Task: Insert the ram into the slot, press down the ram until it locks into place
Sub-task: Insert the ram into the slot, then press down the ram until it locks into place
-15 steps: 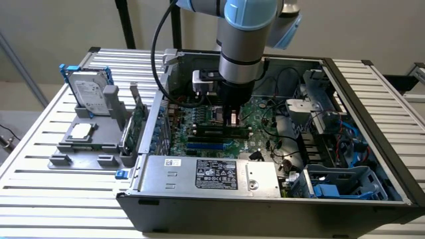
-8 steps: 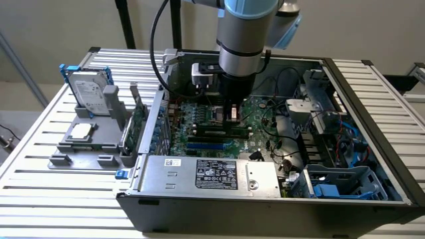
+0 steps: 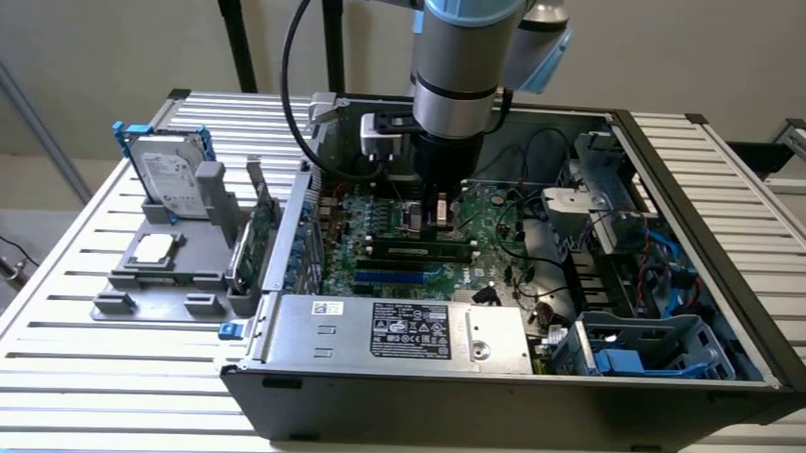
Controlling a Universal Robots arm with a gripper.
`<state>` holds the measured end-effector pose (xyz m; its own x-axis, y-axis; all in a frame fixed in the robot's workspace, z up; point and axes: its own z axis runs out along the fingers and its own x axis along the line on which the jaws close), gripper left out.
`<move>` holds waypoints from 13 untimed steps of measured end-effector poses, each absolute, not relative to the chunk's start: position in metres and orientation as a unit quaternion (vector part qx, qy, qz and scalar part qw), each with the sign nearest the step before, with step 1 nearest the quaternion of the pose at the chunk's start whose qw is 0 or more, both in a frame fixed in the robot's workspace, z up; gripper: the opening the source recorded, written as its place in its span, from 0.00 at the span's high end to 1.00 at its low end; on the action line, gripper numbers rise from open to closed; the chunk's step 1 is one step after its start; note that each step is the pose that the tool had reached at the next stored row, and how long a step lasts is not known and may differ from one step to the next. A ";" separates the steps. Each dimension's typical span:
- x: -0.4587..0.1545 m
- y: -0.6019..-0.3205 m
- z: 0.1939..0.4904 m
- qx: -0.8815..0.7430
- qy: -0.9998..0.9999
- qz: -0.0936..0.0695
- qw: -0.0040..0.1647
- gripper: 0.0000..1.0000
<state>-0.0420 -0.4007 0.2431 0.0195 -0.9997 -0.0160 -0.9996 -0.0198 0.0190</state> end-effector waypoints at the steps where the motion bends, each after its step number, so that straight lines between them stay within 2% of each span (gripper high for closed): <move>1: -0.042 -0.401 0.243 0.714 -0.700 -0.012 0.001 0.89; 13: -0.042 -0.400 0.243 0.714 -0.700 -0.012 0.001 0.89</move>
